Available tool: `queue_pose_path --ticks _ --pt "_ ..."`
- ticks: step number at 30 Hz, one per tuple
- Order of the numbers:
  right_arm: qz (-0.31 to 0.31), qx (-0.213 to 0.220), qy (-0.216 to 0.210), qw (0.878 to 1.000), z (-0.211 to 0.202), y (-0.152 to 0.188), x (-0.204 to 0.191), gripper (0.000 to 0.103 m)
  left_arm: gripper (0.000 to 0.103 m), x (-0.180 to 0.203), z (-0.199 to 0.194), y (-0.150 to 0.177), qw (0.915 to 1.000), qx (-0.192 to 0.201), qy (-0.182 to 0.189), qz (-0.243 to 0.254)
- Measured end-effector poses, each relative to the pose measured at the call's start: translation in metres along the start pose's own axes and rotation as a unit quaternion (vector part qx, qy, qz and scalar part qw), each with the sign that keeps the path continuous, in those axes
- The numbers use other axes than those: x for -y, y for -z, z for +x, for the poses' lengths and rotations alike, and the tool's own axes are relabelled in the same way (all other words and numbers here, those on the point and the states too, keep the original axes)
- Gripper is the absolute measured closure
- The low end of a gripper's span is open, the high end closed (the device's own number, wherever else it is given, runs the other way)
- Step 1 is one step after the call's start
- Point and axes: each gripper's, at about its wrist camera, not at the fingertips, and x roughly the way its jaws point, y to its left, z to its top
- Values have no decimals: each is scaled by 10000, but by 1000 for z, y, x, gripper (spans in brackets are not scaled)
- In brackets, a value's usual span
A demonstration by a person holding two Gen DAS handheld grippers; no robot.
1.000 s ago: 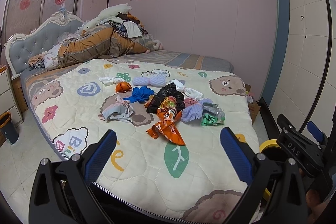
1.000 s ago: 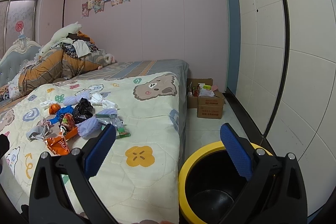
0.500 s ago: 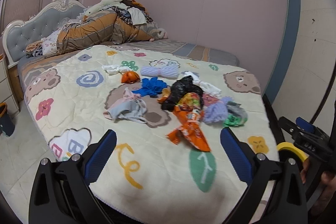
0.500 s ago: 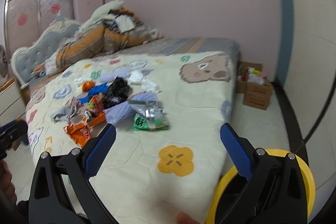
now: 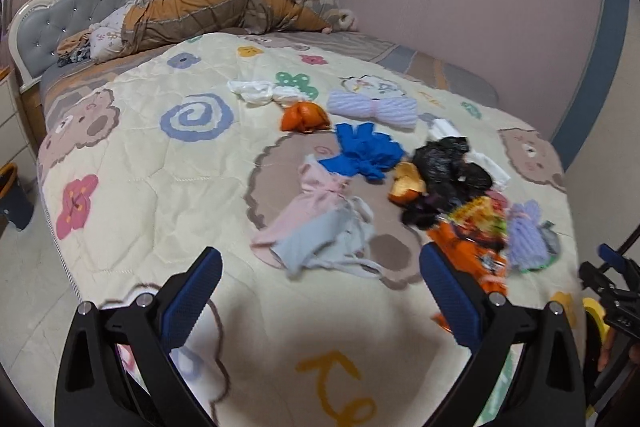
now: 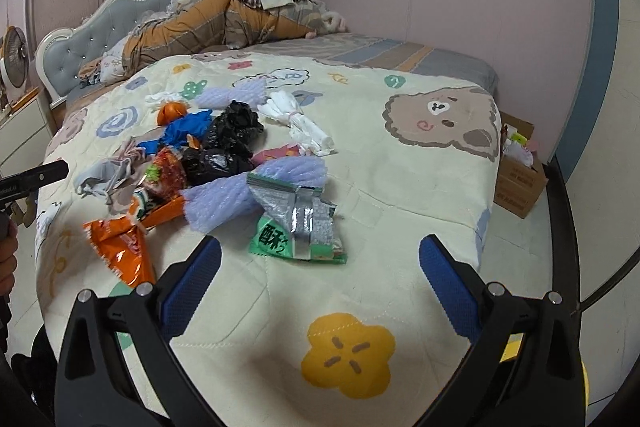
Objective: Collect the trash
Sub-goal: 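Grasp the green-silver snack bag with the right tool while the left grasps the pink cloth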
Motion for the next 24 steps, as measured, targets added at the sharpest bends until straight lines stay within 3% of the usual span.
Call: queue_pose_path --ticks 7,19,22,24 --pt "-112 -174 -516 9985 21 -6 -2 8 8 0 31 -26 9997 -126 -139 148" --pt "-294 -641 -364 9968 67 -16 -10 8 8 -1 92 -38 9967 -785 -188 11" --pt "-215 -717 -348 9966 76 -18 -6 9 19 -1 101 -36 9960 -873 -164 58" --pt "-197 -757 -359 9963 80 -19 -5 18 27 0 107 -35 9954 -950 -123 84"
